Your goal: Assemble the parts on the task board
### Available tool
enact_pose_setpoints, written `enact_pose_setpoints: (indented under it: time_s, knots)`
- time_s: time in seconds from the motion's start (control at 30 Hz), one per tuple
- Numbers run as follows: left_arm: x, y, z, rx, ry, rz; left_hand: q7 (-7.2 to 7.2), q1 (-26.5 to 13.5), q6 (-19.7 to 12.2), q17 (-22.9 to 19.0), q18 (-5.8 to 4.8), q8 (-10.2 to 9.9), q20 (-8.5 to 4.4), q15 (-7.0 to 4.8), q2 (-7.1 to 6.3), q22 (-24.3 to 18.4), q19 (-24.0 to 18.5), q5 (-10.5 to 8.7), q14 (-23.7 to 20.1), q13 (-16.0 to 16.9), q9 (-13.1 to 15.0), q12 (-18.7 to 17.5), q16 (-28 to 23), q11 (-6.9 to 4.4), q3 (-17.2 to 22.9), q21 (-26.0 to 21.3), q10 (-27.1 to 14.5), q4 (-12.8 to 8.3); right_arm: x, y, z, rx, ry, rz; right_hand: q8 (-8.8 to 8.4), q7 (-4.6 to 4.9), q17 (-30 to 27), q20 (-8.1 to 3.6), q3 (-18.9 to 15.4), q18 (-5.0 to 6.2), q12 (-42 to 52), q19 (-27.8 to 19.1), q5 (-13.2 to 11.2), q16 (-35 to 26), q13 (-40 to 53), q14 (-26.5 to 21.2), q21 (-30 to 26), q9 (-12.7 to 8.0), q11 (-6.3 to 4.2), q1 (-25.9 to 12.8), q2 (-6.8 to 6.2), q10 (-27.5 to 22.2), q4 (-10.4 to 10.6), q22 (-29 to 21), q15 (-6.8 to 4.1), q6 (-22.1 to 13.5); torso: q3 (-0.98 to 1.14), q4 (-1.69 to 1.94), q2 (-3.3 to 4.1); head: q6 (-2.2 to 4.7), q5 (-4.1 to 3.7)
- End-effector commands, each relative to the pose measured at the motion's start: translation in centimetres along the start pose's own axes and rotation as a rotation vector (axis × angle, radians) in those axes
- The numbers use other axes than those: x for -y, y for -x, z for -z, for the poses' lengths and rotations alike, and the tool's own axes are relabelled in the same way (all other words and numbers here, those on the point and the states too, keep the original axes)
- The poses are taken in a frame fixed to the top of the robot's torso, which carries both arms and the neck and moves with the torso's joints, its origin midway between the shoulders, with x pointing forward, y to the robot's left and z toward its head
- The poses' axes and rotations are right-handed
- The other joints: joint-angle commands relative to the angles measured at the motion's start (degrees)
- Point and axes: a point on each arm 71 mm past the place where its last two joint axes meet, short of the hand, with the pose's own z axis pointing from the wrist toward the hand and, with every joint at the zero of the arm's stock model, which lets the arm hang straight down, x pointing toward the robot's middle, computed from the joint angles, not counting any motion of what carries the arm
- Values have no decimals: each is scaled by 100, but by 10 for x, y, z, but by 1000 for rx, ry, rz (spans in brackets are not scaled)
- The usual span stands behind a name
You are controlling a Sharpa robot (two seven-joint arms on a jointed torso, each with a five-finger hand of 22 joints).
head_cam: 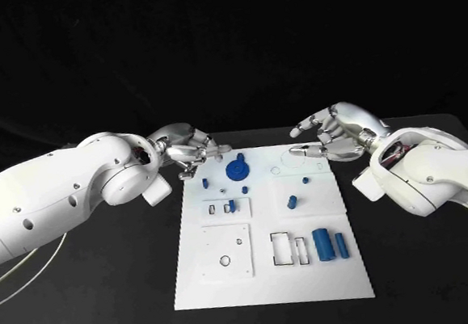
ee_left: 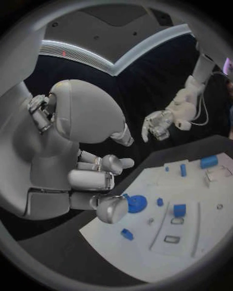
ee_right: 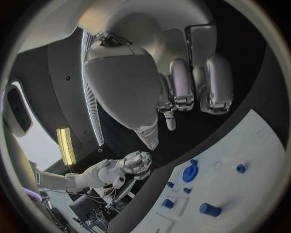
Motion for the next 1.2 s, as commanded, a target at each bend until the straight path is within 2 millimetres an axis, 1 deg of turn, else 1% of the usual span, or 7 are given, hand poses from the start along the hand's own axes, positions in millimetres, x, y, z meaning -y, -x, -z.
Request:
enact_pose_setpoints:
  time_s: [0.03,0.27,0.37,0.5,0.83,1.0,1.2]
  knots:
    - [-8,-7,-4,-82,237,-288,-47,-58,-12,617,-68,49,-1,-37,5,62,39,-17,311,91,37,71,26,-16,-39,44,53,2,7,7,0,3,-22,-47,29,-6,1134,-30,14,-14,-20,95,30,-25,649,518,25,-6,-27,6,-54,-1,16,1034,-22,38,6,10,-20,-30,25]
    - [3,-13,-18,-107,300,-420,-50,-285,-88,571,-68,101,-14,-45,24,83,3,-17,296,43,106,57,0,-19,-177,76,-28,8,16,15,-2,30,-53,-18,37,-10,1127,-32,14,-14,-14,96,70,-28,655,516,25,-7,-30,-6,-62,6,22,1034,-24,43,12,14,-10,-29,43]
    - [8,-16,-23,-116,309,-464,-42,-402,-135,567,-71,100,-12,-40,36,107,-6,-17,294,37,124,56,-4,-12,-265,93,-55,8,18,18,-3,39,-63,-8,40,-11,1127,-33,13,-13,-16,94,76,-28,653,516,21,-7,-31,-9,-66,5,23,1032,-25,45,4,-1,-2,-43,68]
    - [12,-20,-30,-133,322,-506,-30,-454,-183,566,-76,74,-8,-34,68,139,-3,-17,293,42,125,62,-5,-4,-306,112,-63,8,20,19,-3,45,-72,2,42,-13,1127,-34,11,-12,-16,92,87,-28,653,516,17,-7,-32,-14,-72,6,25,1030,-26,46,9,-5,-2,-57,82]
    - [16,-30,-39,-200,341,-548,19,-481,-316,545,-83,-55,14,-2,170,186,-7,-15,284,31,93,64,-18,36,-368,146,-96,1,21,20,-4,48,-81,15,41,-13,1120,-35,10,-10,-20,88,106,-30,649,515,11,-10,-33,-18,-80,4,25,1026,-28,40,9,0,1,-92,71]
    - [17,-36,-42,-235,341,-553,87,-380,-427,543,-86,-259,54,46,253,222,-16,-15,282,22,14,66,-20,95,-368,176,-122,-2,22,20,-4,48,-83,16,41,-13,1120,-35,10,-10,-20,88,106,-30,649,515,11,-10,-33,-18,-80,4,25,1026,-28,40,2,7,1,-106,59]
    - [15,-42,-46,-271,350,-555,93,-387,-425,544,-87,-276,59,51,258,228,-15,-16,282,26,6,69,-19,100,-375,181,-120,4,22,20,-4,46,-84,18,40,-13,1120,-36,12,-9,-18,84,124,-30,651,515,6,-12,-34,-21,-82,6,26,1023,-29,35,3,-2,-2,-122,82]
